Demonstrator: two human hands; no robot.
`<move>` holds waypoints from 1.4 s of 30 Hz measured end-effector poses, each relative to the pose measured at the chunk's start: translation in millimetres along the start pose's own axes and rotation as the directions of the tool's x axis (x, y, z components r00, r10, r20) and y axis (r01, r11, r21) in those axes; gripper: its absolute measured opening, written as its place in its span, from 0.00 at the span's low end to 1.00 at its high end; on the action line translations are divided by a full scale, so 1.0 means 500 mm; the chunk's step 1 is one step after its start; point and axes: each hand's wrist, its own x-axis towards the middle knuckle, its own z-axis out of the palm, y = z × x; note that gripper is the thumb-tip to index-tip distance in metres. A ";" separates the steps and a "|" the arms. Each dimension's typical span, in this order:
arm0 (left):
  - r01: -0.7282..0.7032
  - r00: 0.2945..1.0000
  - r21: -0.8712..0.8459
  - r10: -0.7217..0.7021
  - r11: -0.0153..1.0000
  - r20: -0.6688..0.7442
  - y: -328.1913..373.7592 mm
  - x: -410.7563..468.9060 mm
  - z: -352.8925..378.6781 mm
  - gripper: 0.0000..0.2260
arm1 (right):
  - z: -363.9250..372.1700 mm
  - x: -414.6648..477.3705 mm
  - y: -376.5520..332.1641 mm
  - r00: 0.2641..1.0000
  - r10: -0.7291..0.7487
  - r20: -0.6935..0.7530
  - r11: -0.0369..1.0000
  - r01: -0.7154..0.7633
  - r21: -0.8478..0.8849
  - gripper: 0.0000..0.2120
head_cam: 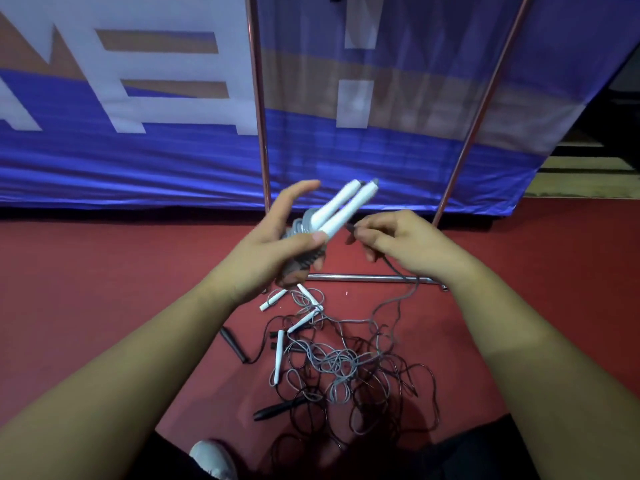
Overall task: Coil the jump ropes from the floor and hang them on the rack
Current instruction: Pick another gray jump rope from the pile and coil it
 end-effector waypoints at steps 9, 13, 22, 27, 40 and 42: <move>0.001 0.969 -0.035 -0.009 0.999 -0.247 0.017 0.010 -0.007 0.06 | 0.014 -0.002 0.003 0.994 0.095 -0.049 0.995 -0.093 0.045 0.05; 0.034 0.953 -0.035 -0.043 0.999 -0.300 0.016 0.018 -0.013 0.01 | 0.009 -0.005 0.006 0.991 0.095 -0.094 0.995 -0.097 -0.017 0.05; 0.024 0.887 -0.030 -0.035 0.999 -0.461 0.022 0.031 -0.044 0.05 | 0.007 -0.019 -0.013 0.990 0.139 -0.018 0.985 -0.137 0.107 0.04; 0.043 0.917 0.110 0.005 0.993 -0.399 0.013 0.025 -0.062 0.12 | 0.001 -0.027 -0.019 0.987 0.158 -0.038 0.981 -0.152 0.123 0.08; 0.248 0.884 0.739 0.166 0.626 -0.436 -0.016 0.025 -0.084 0.13 | 0.014 -0.040 -0.099 0.999 -0.017 -0.042 0.994 0.012 -0.111 0.05; 0.257 0.899 0.819 0.185 0.512 -0.398 -0.025 0.023 -0.069 0.12 | 0.025 -0.041 -0.111 0.998 -0.036 -0.050 0.992 0.030 -0.121 0.05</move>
